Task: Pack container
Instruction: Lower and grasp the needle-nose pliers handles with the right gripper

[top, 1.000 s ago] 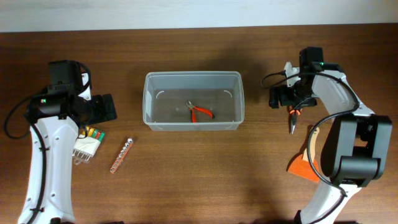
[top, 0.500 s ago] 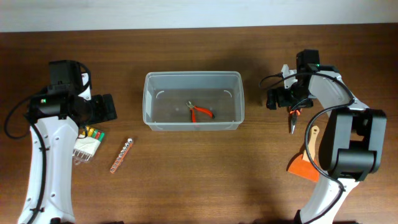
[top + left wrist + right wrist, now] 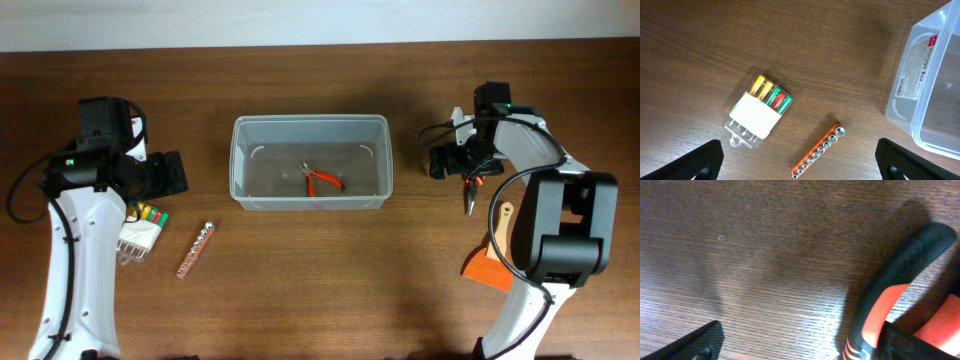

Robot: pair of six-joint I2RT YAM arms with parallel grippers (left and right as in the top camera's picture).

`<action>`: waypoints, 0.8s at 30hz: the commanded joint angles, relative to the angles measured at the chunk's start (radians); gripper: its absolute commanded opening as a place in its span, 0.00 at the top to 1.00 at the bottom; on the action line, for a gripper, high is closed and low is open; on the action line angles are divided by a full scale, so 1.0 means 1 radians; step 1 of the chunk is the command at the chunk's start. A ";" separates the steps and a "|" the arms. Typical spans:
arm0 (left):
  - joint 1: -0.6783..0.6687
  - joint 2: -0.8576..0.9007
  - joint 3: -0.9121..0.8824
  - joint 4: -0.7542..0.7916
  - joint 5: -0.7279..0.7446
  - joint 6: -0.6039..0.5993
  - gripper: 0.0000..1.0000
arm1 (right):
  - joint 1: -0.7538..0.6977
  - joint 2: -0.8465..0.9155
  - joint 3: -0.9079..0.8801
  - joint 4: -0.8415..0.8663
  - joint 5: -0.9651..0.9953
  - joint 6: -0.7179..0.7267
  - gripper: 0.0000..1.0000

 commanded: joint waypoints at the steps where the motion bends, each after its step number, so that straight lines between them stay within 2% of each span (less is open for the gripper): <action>1: 0.002 -0.002 -0.002 -0.001 0.014 0.016 0.01 | 0.002 0.039 -0.008 -0.010 0.006 -0.001 0.09; 3: 0.002 -0.002 -0.002 0.000 0.014 0.016 0.01 | 0.002 0.039 -0.008 -0.011 0.006 -0.001 0.22; 4: 0.002 -0.002 -0.002 -0.001 0.015 0.016 0.01 | 0.002 0.039 -0.008 -0.012 0.005 -0.001 0.35; 8: 0.001 -0.002 -0.002 -0.001 0.015 0.016 0.01 | 0.002 0.039 -0.008 -0.014 0.005 -0.001 0.45; 11: 0.001 -0.002 -0.002 0.000 0.015 0.016 0.01 | 0.002 0.039 -0.008 -0.017 0.005 -0.001 0.60; 14: 0.001 -0.002 -0.002 0.000 0.015 0.016 0.01 | 0.002 0.039 -0.008 -0.021 0.005 -0.001 0.64; 17: 0.001 -0.002 -0.002 0.000 0.015 0.016 0.01 | 0.002 0.039 -0.008 -0.022 0.005 -0.001 0.75; 22: 0.001 -0.002 -0.002 0.000 0.015 0.016 0.01 | 0.002 0.039 -0.008 -0.026 0.002 -0.001 0.76; 24: 0.001 -0.002 -0.002 0.000 0.015 0.016 0.01 | 0.002 0.039 -0.008 -0.029 0.002 -0.001 0.79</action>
